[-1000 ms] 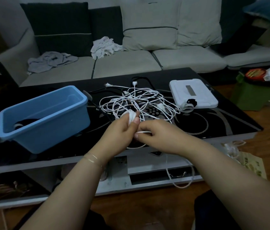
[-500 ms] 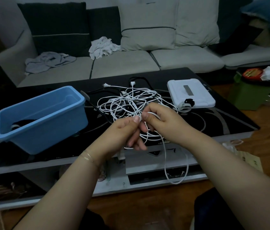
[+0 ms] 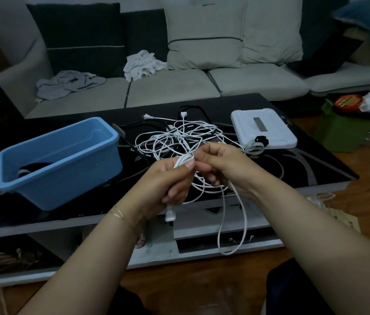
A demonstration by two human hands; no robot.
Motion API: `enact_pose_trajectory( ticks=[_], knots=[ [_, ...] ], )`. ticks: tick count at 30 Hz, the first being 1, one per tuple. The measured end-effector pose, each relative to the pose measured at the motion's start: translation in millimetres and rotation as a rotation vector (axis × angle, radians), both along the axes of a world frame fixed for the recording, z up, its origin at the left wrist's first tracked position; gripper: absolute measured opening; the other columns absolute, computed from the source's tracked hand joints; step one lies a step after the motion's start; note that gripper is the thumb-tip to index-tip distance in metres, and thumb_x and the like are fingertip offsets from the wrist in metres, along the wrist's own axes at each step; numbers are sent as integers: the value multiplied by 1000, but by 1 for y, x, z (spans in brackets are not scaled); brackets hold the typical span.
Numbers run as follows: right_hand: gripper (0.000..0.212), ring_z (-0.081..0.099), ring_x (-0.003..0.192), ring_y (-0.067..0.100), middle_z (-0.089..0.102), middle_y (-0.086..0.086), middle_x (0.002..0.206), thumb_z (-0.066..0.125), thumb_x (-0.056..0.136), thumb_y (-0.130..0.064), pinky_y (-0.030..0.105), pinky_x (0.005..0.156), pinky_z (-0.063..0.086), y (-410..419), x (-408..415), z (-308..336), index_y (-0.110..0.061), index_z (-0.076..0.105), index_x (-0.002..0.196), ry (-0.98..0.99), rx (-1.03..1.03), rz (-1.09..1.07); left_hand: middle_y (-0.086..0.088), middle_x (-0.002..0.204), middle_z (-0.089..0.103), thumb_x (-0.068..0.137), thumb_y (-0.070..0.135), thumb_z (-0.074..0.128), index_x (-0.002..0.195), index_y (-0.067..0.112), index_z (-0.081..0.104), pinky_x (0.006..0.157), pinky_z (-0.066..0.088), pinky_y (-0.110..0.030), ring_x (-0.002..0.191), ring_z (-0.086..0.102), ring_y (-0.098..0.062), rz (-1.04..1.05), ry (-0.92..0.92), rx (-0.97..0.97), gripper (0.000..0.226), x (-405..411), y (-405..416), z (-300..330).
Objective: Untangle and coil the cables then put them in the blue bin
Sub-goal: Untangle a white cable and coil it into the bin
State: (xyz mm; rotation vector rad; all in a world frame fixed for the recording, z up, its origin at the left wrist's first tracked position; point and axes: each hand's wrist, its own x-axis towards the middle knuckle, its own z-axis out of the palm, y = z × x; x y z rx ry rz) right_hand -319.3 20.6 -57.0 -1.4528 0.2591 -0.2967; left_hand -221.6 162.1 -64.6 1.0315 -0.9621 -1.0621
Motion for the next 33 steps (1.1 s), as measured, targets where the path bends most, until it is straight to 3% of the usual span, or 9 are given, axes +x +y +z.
enact_pose_trajectory(
  ticks=[5,10,13,16,21,23,25,27,33],
  knots=[
    [6,42,40,7,57,-2,58,65,87,-18,16,37,32,-6,3,-3,-14,61,87,-3,106,20,10,34,30,89,23,54,101,9,74,41,13,-25,27,26,-2,28,57,-30,27,0,3,4],
    [9,38,37,7,57,-5,52,54,97,-17,18,38,28,4,11,-15,-19,63,96,8,-281,-60,10,39,40,89,21,51,111,3,69,41,37,-16,36,40,-4,170,167,-65,34,-1,1,4],
    [20,43,39,2,57,-7,50,48,99,-22,19,43,33,15,13,-26,-39,57,106,53,-579,-66,-3,87,75,89,24,48,122,0,58,41,34,-14,37,35,-1,279,149,-86,42,2,-1,6],
    [30,50,45,0,61,-9,53,47,98,-25,18,47,38,22,13,-29,-38,52,125,115,-700,8,-9,123,67,87,24,51,127,-2,50,45,37,-14,42,39,-2,374,157,-113,48,7,1,8],
    [18,57,52,6,60,-12,52,50,96,-33,33,59,47,33,9,-30,-36,53,78,159,-806,123,-4,99,75,101,14,41,122,4,52,57,54,-19,64,70,-10,529,116,-101,26,11,0,6],
    [11,54,56,2,59,-15,58,50,96,-34,32,62,47,36,6,-31,-37,58,89,171,-836,166,-4,92,74,103,14,38,103,10,66,68,58,-26,81,73,-19,572,92,-97,28,12,0,6],
    [20,57,75,4,63,-15,84,49,97,-32,30,74,47,37,5,-29,-31,60,114,190,-892,185,-1,105,68,104,16,38,76,13,72,74,58,-30,91,73,-24,600,-26,-75,44,12,0,6],
    [20,59,88,8,64,-10,97,49,97,-30,31,79,47,35,4,-25,-27,61,113,188,-907,192,6,102,69,105,17,37,94,4,69,73,57,-26,90,73,-21,622,-188,-24,36,10,-2,2],
    [22,51,49,-1,55,-9,53,55,95,-30,23,55,42,27,-1,-16,-24,57,75,162,-759,117,9,101,71,104,17,39,139,12,39,68,49,-9,74,68,3,564,-651,140,36,7,-3,-3]
  ],
)
